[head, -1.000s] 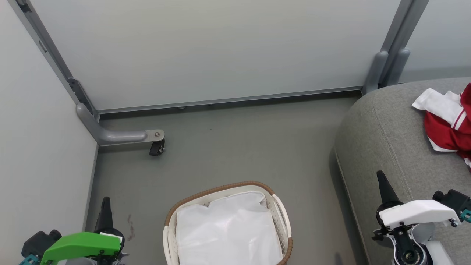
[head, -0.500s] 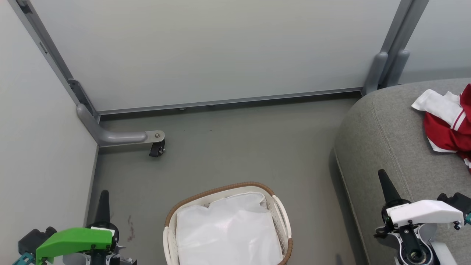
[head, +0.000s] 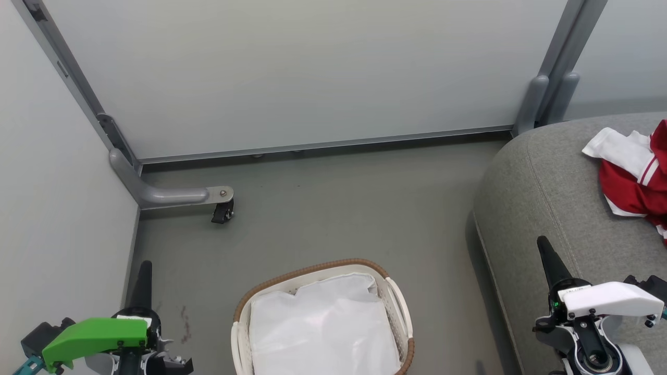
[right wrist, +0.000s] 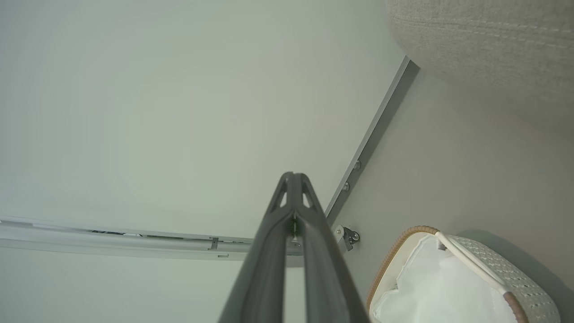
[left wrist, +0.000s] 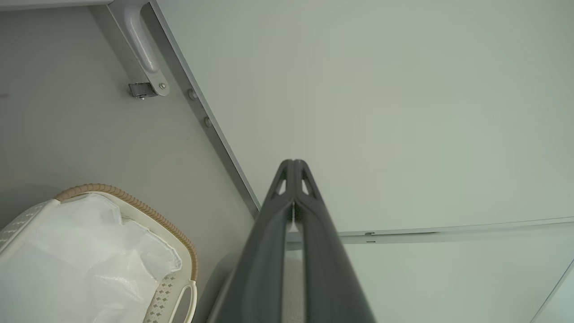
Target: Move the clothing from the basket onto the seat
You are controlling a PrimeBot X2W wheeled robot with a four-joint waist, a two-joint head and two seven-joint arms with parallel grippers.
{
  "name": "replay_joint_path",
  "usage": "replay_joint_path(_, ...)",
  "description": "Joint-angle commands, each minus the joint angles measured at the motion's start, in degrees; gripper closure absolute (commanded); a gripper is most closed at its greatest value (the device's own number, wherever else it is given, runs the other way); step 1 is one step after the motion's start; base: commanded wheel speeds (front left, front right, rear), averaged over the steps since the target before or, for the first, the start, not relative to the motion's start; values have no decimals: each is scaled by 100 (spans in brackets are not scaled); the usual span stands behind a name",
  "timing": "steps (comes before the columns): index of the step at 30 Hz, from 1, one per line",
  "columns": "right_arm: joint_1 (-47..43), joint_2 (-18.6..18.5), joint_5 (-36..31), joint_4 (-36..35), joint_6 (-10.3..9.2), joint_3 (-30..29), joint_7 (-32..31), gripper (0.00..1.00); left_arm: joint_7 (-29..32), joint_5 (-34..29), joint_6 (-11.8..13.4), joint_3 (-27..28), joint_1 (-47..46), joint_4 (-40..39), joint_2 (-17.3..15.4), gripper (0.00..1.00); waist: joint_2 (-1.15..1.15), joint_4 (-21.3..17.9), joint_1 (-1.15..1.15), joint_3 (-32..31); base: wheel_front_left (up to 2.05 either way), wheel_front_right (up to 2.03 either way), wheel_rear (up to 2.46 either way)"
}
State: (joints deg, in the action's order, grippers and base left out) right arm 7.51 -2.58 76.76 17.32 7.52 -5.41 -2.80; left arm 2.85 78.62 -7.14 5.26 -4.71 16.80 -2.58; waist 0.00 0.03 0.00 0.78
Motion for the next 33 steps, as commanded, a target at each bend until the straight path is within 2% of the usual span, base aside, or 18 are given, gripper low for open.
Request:
replay_joint_path(1, -60, -35, 153, -74, -4, -33, -39, 100, 30, 138, -43, 25, -119, -68, -41, 100, 0, 0, 0, -2, 0, 0, 0)
replay_joint_path(33, -159, -46, 1558, -348, -4, -124, -390, 100, 377, 1383, -50, 140, -196, -289, -48, 100, 0, -3, 0, -58, 0, 0, 0)
